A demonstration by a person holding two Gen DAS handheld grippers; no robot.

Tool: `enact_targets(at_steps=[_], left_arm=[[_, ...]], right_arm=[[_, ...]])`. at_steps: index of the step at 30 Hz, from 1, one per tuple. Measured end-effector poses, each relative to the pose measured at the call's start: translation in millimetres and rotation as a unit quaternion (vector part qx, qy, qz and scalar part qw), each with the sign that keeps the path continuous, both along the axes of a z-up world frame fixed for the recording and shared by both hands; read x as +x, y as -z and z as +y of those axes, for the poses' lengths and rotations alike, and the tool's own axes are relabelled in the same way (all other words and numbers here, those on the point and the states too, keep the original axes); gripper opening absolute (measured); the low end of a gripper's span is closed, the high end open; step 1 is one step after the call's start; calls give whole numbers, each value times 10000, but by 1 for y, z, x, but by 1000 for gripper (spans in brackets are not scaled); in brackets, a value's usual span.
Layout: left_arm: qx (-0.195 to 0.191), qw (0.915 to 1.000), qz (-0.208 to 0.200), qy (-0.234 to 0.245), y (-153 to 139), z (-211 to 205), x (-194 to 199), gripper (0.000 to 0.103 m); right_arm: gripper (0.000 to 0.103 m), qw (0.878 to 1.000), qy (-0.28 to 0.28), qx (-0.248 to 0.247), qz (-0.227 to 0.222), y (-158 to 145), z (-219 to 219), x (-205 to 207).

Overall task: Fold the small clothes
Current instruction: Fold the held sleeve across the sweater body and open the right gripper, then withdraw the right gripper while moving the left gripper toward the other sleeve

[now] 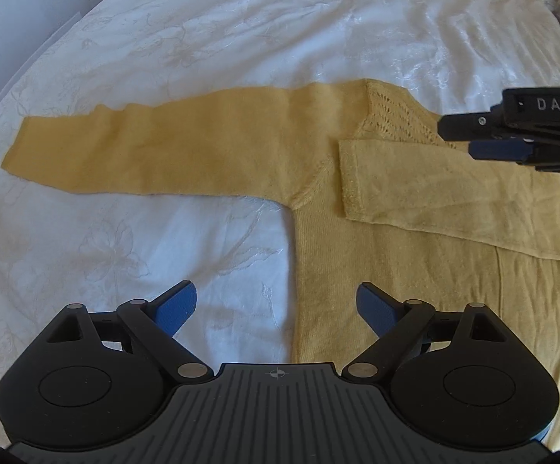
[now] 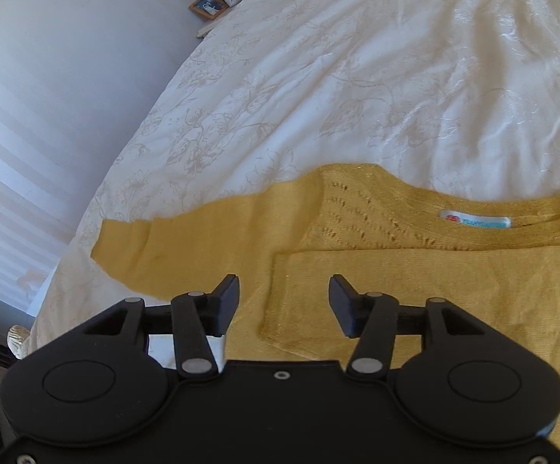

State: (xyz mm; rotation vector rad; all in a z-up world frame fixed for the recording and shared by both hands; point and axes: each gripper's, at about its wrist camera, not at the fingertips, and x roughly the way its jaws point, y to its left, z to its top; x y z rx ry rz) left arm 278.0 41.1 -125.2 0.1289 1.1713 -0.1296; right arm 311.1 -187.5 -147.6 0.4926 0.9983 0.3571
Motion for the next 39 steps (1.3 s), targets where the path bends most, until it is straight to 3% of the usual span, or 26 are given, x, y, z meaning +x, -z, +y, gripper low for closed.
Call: enact_targets(at_steps=[8,12,17,20,24,28,33,35,36,37,38,39], left_arm=[[-58,9988,-151,470,9,-49,39,91],[-92,9972,-108,737,29,-77,56,91],[214,9946,-51,1010,60,-101,72,90],[563,9933,228,981,84,-98,80,89],[265,9956,351,824,98,-83,84,97],[381,9950,396,833,99,-83,84,103],[458,9951,456,743,99,-84,85,103],[476,9952,454,727,98,-84,85,103],[482,9952,450,722,98,-87,85,103],[497,9952,453,717,99,-94,93,103],[500,9951,459,715,99,-95,94,103],[505,9951,467,711,98,-95,95,103]], right_arm=[[75,9903,1045,-845,348,16,-80,-41],[76,9799,1636,-1039,473,24,-121,-61],[77,9641,2275,-1263,532,29,-170,-74],[77,9562,2545,-1303,630,36,-198,-75],[77,9515,2649,-1331,820,51,-224,-70],[77,9507,2665,-1176,1061,71,-237,-69],[76,9559,2505,-976,1184,83,-228,-67],[68,9588,2389,-974,1186,83,-222,-66],[55,9614,2267,-1002,1196,81,-218,-65],[29,9632,2153,-1080,1189,78,-215,-63],[16,9633,2028,-1297,1184,75,-211,-63],[15,9626,1921,-1503,1182,72,-209,-62]])
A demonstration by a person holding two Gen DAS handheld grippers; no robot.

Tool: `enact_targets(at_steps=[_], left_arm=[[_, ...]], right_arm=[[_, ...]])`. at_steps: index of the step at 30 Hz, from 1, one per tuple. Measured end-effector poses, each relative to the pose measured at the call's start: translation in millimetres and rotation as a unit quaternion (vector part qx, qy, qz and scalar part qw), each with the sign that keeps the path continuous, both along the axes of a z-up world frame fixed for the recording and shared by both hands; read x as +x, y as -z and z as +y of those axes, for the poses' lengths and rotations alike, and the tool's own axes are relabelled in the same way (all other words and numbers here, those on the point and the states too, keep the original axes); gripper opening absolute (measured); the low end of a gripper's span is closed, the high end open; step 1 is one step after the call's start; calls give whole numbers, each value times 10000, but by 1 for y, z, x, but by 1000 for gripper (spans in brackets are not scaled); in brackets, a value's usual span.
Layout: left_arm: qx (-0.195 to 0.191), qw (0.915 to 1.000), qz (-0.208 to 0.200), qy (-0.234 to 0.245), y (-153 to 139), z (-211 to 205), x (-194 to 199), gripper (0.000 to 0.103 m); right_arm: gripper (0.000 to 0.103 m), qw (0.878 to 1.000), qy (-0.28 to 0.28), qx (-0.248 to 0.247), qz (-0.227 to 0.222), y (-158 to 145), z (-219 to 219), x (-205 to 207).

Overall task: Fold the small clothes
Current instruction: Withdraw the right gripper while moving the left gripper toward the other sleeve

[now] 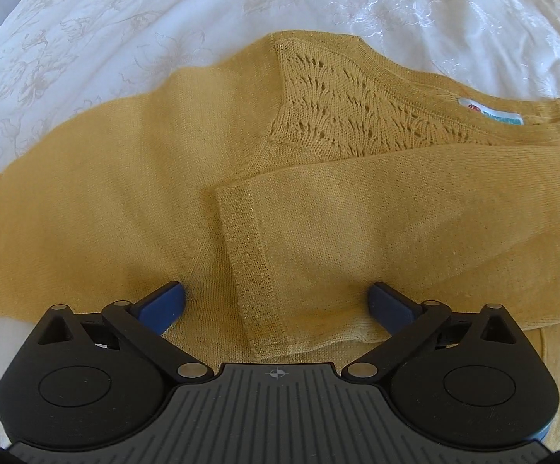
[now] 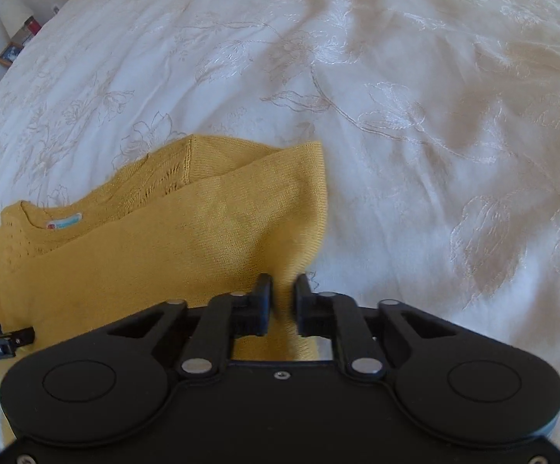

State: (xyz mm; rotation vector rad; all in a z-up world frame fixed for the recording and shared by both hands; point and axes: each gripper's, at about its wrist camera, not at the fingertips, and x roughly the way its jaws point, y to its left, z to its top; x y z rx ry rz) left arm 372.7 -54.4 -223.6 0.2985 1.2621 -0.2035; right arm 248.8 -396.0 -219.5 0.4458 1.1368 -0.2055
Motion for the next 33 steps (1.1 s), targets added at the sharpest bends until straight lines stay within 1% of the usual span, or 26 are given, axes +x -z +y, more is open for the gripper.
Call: enact_targets(at_steps=[3,4,6,7,8,9,10,12,14,15,16,18,20,25,28,33], left_arm=[[22,10000,13,-23,0,-4,3,103],[30,10000,14,-25,0,-4,3,103],[42,10000,22,-18,1,-5,4,103],[40,10000,26,-16,1,-6,5,103],[31,10000,21,-19,1,-6,5,103],[12,10000,5,-24,1,-5,4,103],[-11,10000,-16,-27,1,-4,4,103],[-72,9999,-71,-17,2,-1,1,103],[-172,9998,-137,-16,2,3,-2,103],[-233,9996,-183,-9,1,7,-5,103],[-290,9993,-215,-19,0,9,-7,103],[-395,9990,-220,-45,-2,14,-13,103],[-452,9987,-235,-57,-6,18,-19,103],[-687,9969,-331,-179,-23,37,-45,103],[-793,9953,-443,-341,-37,60,-59,103],[-644,9943,-555,-643,-58,118,-61,103]], right_arm=[[15,9985,-133,-479,236,1,2,0],[16,9979,-112,-542,343,6,0,-1],[18,9983,36,-490,325,8,-4,-3],[31,9985,123,-460,271,6,-5,-4],[38,9984,218,-477,221,3,-5,-5],[53,9982,320,-497,129,-3,-4,-7],[66,9981,387,-476,38,-9,-5,-9],[79,9977,508,-431,-140,-20,-3,-15],[85,9974,538,-404,-251,-33,4,-18],[94,9974,532,-390,-299,-38,8,-20],[100,9974,515,-355,-358,-43,13,-23],[102,9975,453,-274,-478,-50,23,-29],[102,9977,336,-246,-529,-56,36,-33],[102,9988,35,-144,-472,-59,66,-43],[102,9989,-135,-17,-444,-59,87,-51],[102,9975,-392,295,-501,-64,123,-62]])
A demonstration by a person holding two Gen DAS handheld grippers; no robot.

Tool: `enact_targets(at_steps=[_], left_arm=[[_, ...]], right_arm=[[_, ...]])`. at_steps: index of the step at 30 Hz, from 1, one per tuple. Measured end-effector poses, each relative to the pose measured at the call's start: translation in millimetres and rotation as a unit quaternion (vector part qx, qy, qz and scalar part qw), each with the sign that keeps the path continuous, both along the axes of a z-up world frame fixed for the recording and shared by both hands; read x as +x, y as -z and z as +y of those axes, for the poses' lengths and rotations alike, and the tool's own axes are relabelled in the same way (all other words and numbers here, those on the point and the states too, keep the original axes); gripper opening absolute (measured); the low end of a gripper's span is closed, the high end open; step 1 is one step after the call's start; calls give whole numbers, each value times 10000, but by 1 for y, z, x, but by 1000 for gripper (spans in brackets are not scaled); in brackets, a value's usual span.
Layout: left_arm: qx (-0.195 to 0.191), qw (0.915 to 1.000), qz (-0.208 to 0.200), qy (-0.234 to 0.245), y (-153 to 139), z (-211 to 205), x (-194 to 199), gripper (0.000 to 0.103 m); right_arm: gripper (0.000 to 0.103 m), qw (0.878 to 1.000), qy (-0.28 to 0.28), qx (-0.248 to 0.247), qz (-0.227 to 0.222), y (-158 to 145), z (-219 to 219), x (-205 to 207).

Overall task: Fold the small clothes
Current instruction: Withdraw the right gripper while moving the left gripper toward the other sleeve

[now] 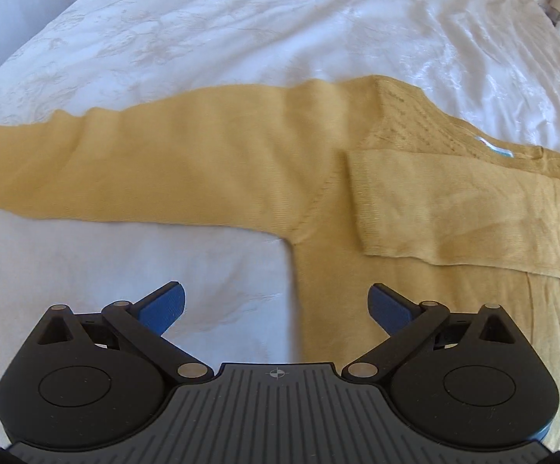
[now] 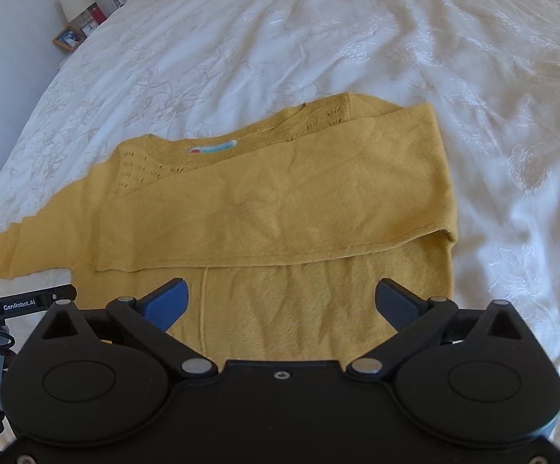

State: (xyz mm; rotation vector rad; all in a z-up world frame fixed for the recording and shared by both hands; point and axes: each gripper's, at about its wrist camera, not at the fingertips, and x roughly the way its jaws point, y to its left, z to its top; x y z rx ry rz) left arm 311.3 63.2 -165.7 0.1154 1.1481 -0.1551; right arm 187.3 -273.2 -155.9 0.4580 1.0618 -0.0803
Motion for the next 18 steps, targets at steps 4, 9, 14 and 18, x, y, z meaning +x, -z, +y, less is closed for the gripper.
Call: enact_targets(at_steps=[4,9,14,18], left_arm=[[194,9995,-77,-248,-13,58,16,103],[453,9966,-272,-628,-29,126,48,103],[628,9923,-467,-965,-42,189,80,103],[751,9904,-601,-989,-44,224,103,102]], right_arm=[[102,9996,-237,127,-48,-7,26,2],[102,9980,-541,226,-223,-22,60,15],[102,9943,-932,313,-422,-39,98,37],[102,9903,-1230,373,-533,-49,127,57]])
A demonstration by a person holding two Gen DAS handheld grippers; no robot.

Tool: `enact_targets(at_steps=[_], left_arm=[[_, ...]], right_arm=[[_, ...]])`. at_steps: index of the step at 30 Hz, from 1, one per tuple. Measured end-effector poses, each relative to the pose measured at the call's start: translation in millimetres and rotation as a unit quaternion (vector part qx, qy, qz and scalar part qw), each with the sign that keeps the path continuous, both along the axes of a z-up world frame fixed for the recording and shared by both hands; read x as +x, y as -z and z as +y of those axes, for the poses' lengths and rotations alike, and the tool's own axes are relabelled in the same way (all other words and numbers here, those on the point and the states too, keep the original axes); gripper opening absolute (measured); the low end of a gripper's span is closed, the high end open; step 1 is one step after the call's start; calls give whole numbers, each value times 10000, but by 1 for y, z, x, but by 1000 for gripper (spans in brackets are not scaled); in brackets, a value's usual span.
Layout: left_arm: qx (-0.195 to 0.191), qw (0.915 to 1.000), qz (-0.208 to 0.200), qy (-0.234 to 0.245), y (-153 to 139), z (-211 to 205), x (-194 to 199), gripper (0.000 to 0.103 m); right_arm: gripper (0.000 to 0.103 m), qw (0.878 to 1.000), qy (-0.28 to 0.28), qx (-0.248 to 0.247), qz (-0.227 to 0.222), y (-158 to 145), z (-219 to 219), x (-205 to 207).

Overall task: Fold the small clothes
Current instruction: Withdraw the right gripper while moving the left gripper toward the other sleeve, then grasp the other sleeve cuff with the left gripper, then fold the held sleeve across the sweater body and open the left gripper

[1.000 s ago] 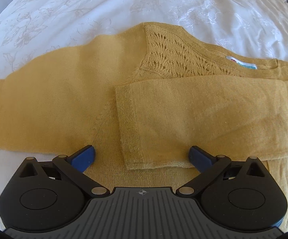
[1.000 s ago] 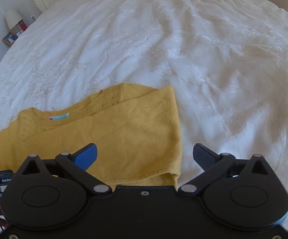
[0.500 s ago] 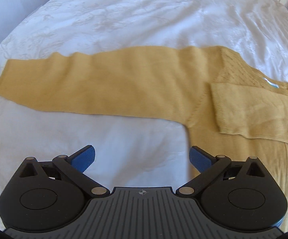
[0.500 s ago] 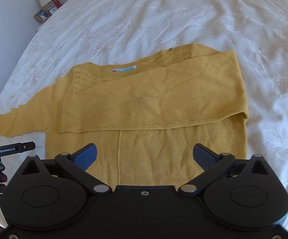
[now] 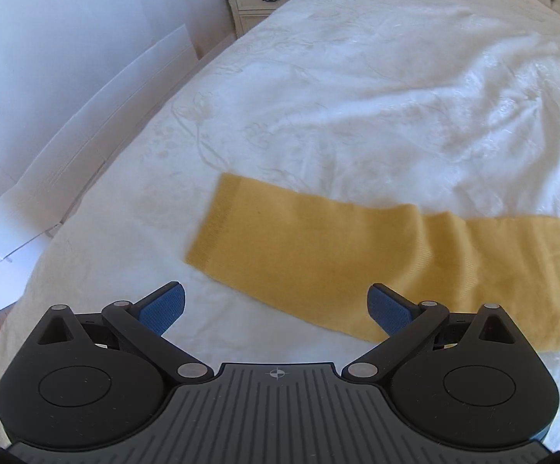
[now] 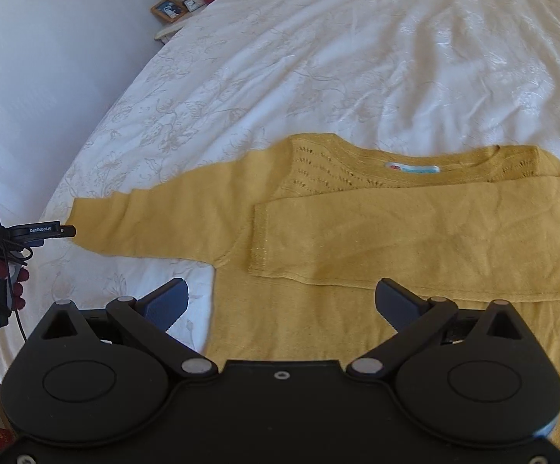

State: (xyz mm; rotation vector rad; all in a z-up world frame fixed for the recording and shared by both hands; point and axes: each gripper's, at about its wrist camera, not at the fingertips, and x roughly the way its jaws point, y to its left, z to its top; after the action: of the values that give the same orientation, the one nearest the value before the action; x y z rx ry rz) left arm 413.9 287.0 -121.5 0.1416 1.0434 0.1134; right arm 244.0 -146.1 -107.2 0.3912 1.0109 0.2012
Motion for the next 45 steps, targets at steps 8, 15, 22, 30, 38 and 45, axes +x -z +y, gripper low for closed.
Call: enact_targets(at_steps=[8,15,22,30,38,45], left_arm=[[107,9999,69,93,33,29,38,102],[-82,9993,211,284,61,33,49,102],[-491,9987,64,84,64,37,51,88],[-1060,9943,76,25,39,22,49,10],[-1885,9801,-402,481,-35,-38,19,10],[-2417,9599,-815,1162,-88,-136,-13,10]], right_arm=[[102,9990,-431,47,58,2,47,33],[102,9972,-651,25,356,21,66,56],[102,9956,-751,16,556,33,70,65],[102,9956,-703,5,623,35,60,60],[102,9977,-479,98,464,28,33,36],[102,9985,-301,274,378,31,-3,4]])
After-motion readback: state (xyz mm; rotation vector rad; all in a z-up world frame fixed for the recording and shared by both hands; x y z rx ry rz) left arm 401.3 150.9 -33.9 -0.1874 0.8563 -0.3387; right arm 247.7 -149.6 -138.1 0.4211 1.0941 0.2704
